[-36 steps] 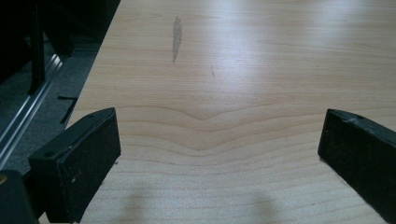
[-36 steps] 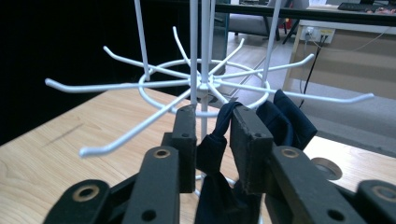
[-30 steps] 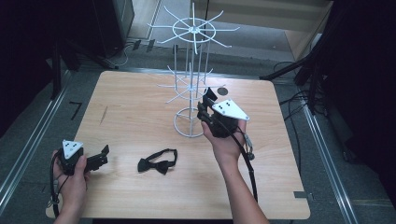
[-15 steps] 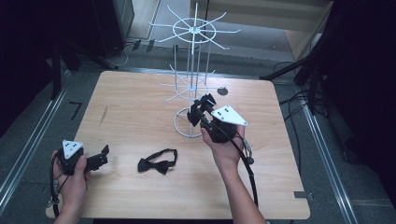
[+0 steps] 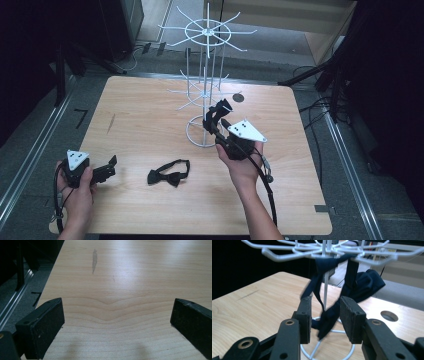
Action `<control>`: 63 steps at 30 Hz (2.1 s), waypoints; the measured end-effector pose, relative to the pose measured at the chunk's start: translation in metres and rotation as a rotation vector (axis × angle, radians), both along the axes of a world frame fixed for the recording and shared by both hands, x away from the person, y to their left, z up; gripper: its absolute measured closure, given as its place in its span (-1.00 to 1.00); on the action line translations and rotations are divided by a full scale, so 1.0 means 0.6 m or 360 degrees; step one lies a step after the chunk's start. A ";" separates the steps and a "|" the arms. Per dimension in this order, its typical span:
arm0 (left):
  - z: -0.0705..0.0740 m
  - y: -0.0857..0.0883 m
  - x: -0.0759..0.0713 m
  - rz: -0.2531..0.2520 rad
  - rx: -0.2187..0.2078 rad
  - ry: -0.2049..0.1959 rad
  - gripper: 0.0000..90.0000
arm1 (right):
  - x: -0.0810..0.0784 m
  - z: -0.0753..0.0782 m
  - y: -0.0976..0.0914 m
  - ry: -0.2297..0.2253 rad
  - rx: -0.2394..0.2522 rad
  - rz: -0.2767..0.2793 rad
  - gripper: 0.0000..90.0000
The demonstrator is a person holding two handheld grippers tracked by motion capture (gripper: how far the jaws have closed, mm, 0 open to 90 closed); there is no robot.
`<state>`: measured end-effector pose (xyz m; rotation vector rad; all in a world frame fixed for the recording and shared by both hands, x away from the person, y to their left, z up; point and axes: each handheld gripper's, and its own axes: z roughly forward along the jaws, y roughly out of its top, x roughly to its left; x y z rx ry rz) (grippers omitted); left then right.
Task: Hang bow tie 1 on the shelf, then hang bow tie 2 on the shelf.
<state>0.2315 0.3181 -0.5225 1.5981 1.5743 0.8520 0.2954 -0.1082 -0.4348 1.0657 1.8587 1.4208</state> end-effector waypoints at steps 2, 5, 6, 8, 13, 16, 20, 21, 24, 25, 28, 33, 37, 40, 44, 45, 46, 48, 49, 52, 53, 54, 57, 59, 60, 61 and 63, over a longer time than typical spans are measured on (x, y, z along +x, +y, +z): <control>0.000 0.000 0.000 0.0000 0.0004 0.0003 -1.00 | -0.002 -0.007 -0.002 0.0015 -0.0001 0.0000 0.39; 0.000 -0.001 0.000 -0.0003 0.0007 0.0002 -1.00 | -0.006 -0.017 -0.003 0.0028 0.0001 0.0007 0.38; 0.000 -0.001 0.000 -0.0002 0.0006 -0.0009 -1.00 | -0.008 -0.020 -0.003 0.0032 0.0004 0.0011 0.37; 0.000 -0.002 -0.001 -0.0005 0.0012 -0.0009 -1.00 | -0.012 -0.027 0.000 0.0039 -0.0006 0.0024 0.36; 0.000 -0.001 0.000 0.0001 0.0005 0.0002 -1.00 | -0.021 -0.038 0.005 0.0055 -0.0009 0.0043 0.36; 0.000 -0.002 0.000 -0.0004 0.0015 -0.0006 -1.00 | -0.026 -0.046 0.009 0.0068 -0.0022 0.0063 0.35; 0.000 -0.002 -0.001 -0.0005 0.0016 -0.0005 -1.00 | -0.033 -0.058 0.016 0.0088 -0.0033 0.0091 0.35; 0.000 -0.002 -0.001 -0.0007 0.0015 -0.0005 -1.00 | -0.035 -0.061 0.018 0.0097 -0.0032 0.0094 0.35; 0.000 -0.001 0.000 0.0000 -0.0002 0.0000 -1.00 | -0.040 -0.071 0.023 0.0113 -0.0039 0.0117 0.35; 0.000 -0.001 0.001 0.0001 -0.0003 0.0000 -1.00 | -0.041 -0.073 0.024 0.0117 -0.0040 0.0124 0.34; 0.000 -0.003 0.002 -0.0006 0.0009 0.0000 -1.00 | -0.043 -0.083 0.030 0.0134 -0.0054 0.0148 0.33; 0.000 -0.002 0.002 -0.0008 0.0006 -0.0005 -1.00 | -0.045 -0.096 0.041 0.0170 -0.0067 0.0172 0.33; 0.000 -0.002 0.001 -0.0012 0.0007 -0.0005 -1.00 | -0.045 -0.105 0.050 0.0190 -0.0075 0.0182 0.33; 0.000 -0.002 0.001 -0.0010 0.0006 -0.0006 -1.00 | -0.045 -0.113 0.058 0.0204 -0.0092 0.0195 0.33; 0.000 -0.003 0.001 -0.0012 0.0008 -0.0005 -1.00 | -0.043 -0.121 0.065 0.0225 -0.0103 0.0204 0.33; 0.000 -0.003 0.001 -0.0012 0.0008 -0.0005 -1.00 | -0.042 -0.123 0.066 0.0231 -0.0103 0.0204 0.33; 0.000 -0.002 0.001 -0.0013 0.0008 -0.0005 -1.00 | -0.041 -0.125 0.068 0.0240 -0.0101 0.0208 0.33; 0.000 -0.002 0.002 -0.0012 0.0006 -0.0003 -1.00 | -0.040 -0.127 0.069 0.0246 -0.0101 0.0209 0.34; 0.000 -0.002 0.002 -0.0012 0.0004 -0.0004 -1.00 | -0.040 -0.129 0.071 0.0252 -0.0100 0.0212 0.34; 0.000 -0.002 0.002 -0.0012 0.0006 -0.0003 -1.00 | -0.040 -0.134 0.075 0.0274 -0.0103 0.0217 0.34; 0.000 -0.002 0.001 -0.0013 0.0007 -0.0002 -1.00 | -0.039 -0.135 0.077 0.0283 -0.0105 0.0222 0.34; 0.000 -0.002 0.001 -0.0013 0.0007 -0.0002 -1.00 | -0.040 -0.137 0.079 0.0290 -0.0110 0.0224 0.34; 0.000 -0.002 0.001 -0.0015 0.0007 -0.0004 -1.00 | -0.039 -0.142 0.084 0.0306 -0.0122 0.0234 0.34; 0.000 -0.002 0.001 -0.0014 0.0007 -0.0004 -1.00 | -0.039 -0.143 0.086 0.0309 -0.0121 0.0235 0.34; 0.000 -0.002 0.002 -0.0013 0.0008 -0.0003 -1.00 | -0.039 -0.146 0.087 0.0327 -0.0124 0.0238 0.34; 0.000 -0.002 0.002 -0.0012 0.0006 -0.0003 -1.00 | -0.039 -0.147 0.088 0.0332 -0.0125 0.0237 0.34; 0.000 -0.002 0.002 -0.0013 0.0006 -0.0001 -1.00 | -0.039 -0.149 0.090 0.0344 -0.0119 0.0243 0.35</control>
